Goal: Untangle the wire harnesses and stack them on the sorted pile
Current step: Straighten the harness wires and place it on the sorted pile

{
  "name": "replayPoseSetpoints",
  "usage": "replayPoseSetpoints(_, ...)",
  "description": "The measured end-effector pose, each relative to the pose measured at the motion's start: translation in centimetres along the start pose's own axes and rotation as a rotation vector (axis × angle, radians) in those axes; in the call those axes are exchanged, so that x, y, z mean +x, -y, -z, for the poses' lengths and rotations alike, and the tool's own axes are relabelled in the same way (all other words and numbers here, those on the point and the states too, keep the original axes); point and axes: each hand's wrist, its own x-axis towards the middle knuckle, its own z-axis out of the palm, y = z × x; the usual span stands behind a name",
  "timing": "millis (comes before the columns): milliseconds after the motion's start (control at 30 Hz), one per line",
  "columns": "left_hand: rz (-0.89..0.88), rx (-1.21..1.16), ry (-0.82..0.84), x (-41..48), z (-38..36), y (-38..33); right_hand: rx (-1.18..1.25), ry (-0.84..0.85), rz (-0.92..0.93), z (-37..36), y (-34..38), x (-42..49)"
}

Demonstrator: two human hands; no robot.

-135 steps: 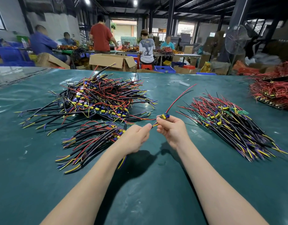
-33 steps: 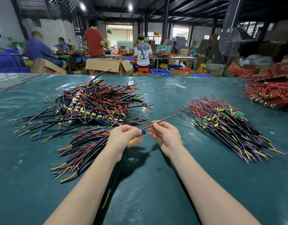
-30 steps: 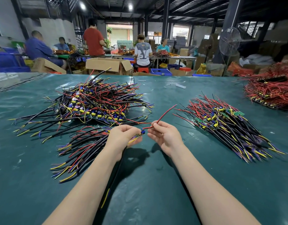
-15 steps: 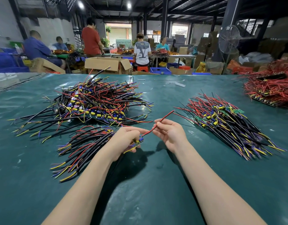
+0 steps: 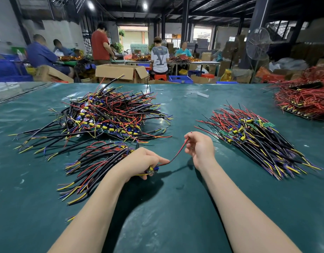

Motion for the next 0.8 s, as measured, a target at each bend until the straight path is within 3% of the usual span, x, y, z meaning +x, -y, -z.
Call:
replayPoseSetpoints(200, 0.012, -0.179, -0.061, 0.0, 0.4, 0.7, 0.002, -0.087, 0.071, 0.5, -0.1, 0.5)
replayPoseSetpoints(533, 0.025, -0.257, 0.068, -0.2, 0.0, 0.0, 0.08, -0.117, 0.125, 0.6, -0.8, 0.7)
replayPoseSetpoints(633, 0.063, -0.382, 0.045, -0.1, -0.4, -0.2, 0.198, -0.206, 0.071, 1.3, -0.5, 0.8)
replayPoseSetpoints(733, 0.069, -0.638, -0.078, 0.0, -0.3, 0.0, 0.326, -0.285, 0.034, 2.2, -0.1, 0.8)
replayPoseSetpoints(800, 0.059, -0.852, -0.2, 0.1, 0.3, 0.3, 0.211, -0.249, 0.047, 1.8, -0.2, 0.4)
